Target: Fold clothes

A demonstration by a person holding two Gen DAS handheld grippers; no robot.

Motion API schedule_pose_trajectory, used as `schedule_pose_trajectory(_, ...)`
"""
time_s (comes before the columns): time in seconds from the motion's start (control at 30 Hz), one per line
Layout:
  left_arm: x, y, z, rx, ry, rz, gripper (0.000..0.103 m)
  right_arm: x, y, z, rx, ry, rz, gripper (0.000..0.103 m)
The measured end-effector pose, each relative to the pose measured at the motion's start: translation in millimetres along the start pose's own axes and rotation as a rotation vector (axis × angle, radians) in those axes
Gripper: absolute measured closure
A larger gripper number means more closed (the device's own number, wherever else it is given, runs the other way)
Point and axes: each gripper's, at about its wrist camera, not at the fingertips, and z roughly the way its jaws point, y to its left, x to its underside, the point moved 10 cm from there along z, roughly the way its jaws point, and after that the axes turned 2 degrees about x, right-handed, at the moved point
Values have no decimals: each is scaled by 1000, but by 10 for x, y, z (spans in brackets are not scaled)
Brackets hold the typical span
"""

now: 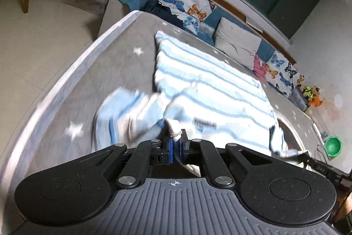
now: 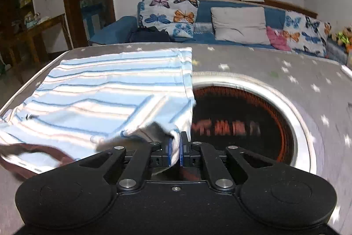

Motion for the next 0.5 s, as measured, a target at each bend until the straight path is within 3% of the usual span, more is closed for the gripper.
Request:
schedule_pose_trajectory(0.2, 240, 104, -182, -27, -14, 44, 97, 366, 29, -141, -1, 51, -40, 95)
schedule_pose_trajectory(0.37, 439, 113, -153, -57, 9, 70, 92, 451, -17, -227, -15, 82, -92, 75)
schedule_pose_trajectory(0.5, 437, 192, -221, -71, 5, 59, 88, 543, 44, -447, -14, 70, -195, 72)
